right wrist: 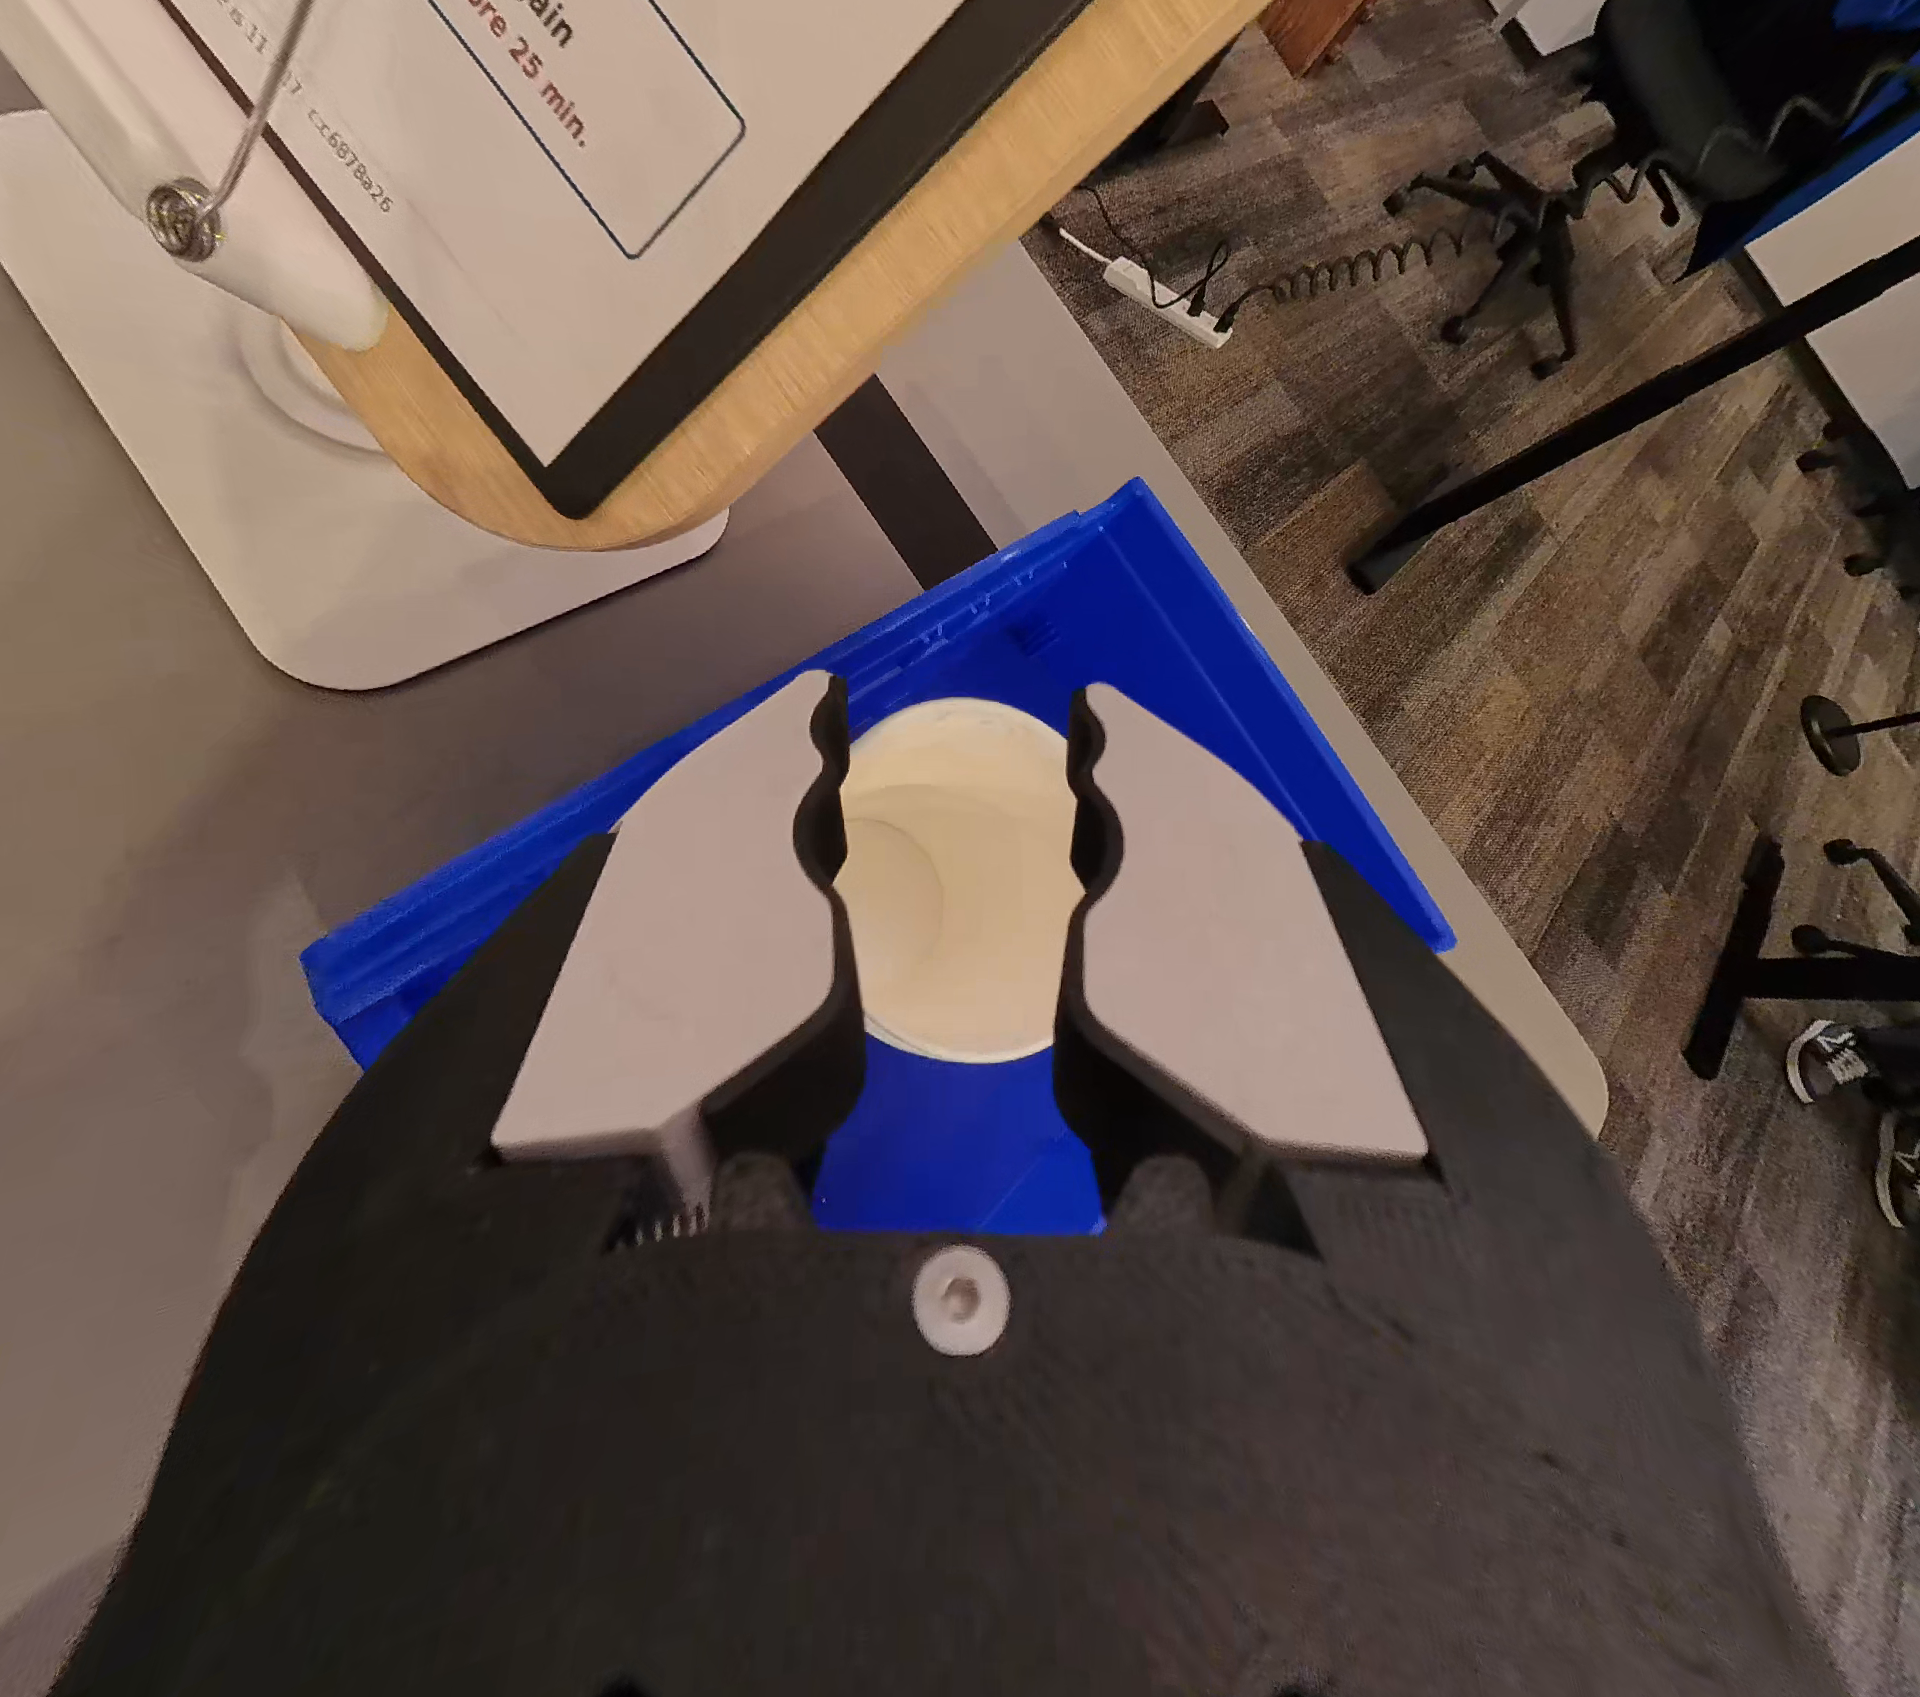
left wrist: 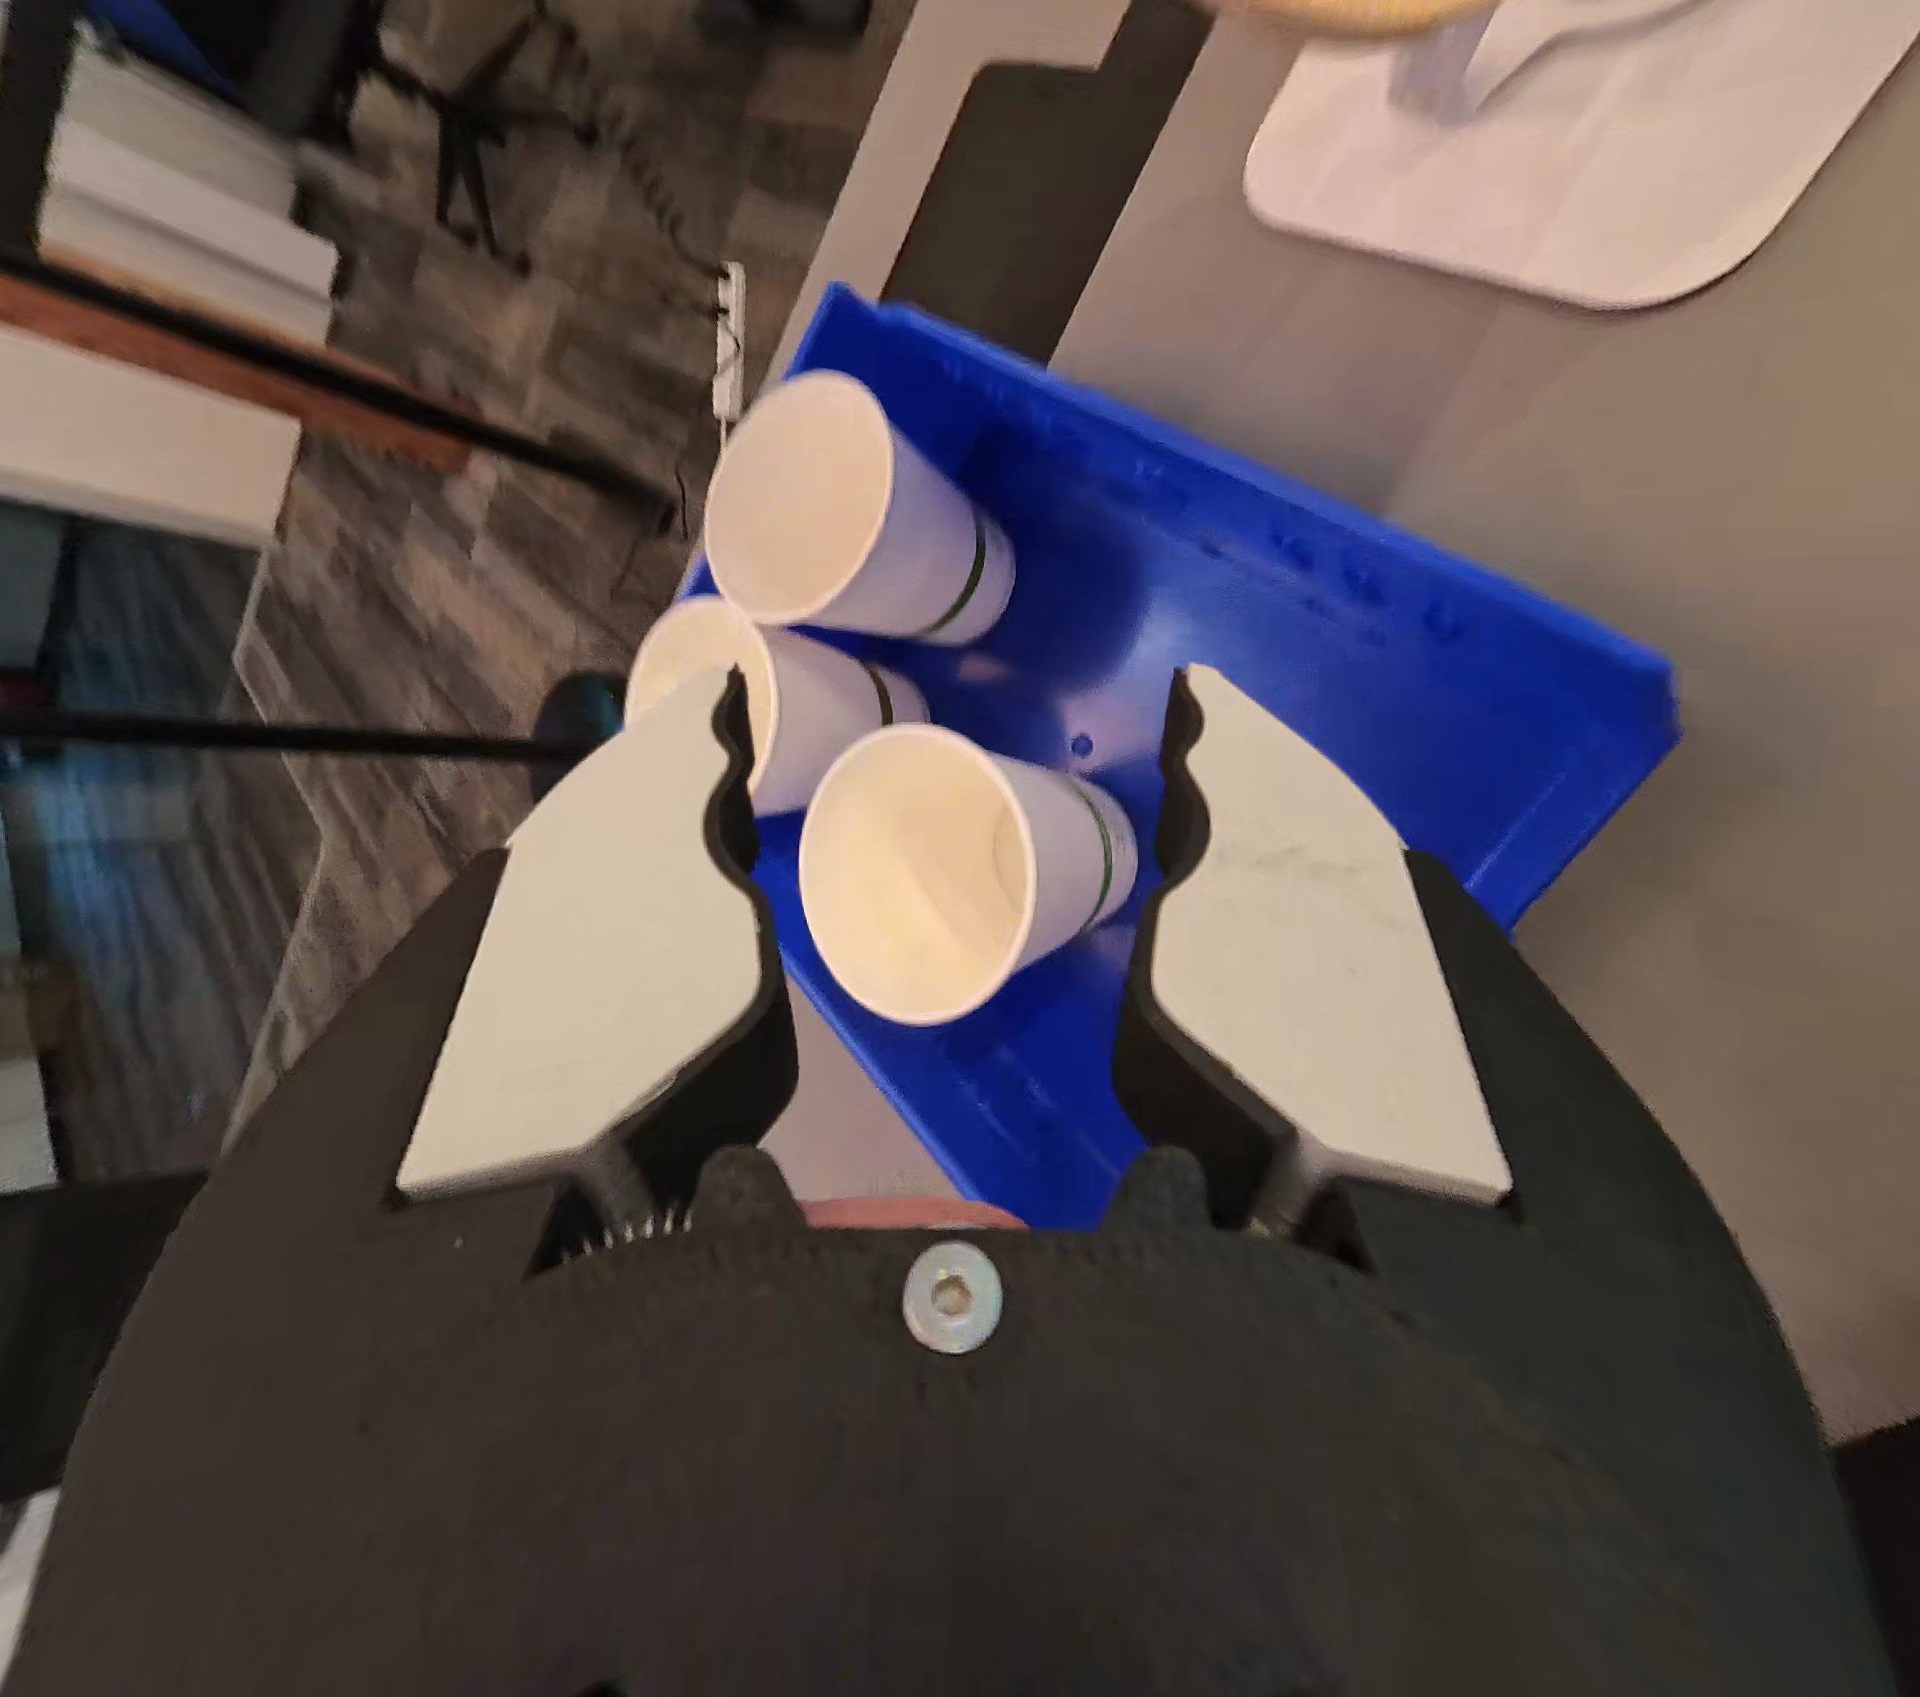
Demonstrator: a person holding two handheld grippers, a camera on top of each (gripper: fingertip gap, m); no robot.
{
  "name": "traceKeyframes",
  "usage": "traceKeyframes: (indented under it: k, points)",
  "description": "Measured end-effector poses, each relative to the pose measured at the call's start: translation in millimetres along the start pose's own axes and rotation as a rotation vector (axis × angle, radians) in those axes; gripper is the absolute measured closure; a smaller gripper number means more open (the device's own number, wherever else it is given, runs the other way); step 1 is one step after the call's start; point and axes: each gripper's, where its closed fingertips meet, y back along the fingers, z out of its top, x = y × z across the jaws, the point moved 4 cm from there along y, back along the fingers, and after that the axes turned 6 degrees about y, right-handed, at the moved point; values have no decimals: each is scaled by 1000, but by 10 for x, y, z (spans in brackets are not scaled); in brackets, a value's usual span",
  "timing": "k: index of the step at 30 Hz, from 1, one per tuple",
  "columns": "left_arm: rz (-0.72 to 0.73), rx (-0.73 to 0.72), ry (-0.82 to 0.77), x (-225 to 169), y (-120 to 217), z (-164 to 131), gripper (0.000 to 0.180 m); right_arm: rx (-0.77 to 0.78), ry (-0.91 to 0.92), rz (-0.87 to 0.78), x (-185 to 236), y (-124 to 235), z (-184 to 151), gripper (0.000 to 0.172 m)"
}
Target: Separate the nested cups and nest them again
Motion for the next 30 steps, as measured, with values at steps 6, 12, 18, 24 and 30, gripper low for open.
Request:
traceKeyframes:
  k: [6,12,18,24,30]
  points:
    - [-31,103,107,159,-299,-459,106,-14,10,-3,19,23,45,133]
    - [-76,242,156,157,-554,-830,110,-23,21,5,45,41,77,134]
    - [-124,351,194,100,-724,-1065,113,-27,30,7,65,53,98,135]
    - [-121,376,194,102,-771,-1109,128,-28,36,13,85,49,111,135]
    - [-122,383,174,85,-778,-1093,136,-29,40,14,91,61,117,136]
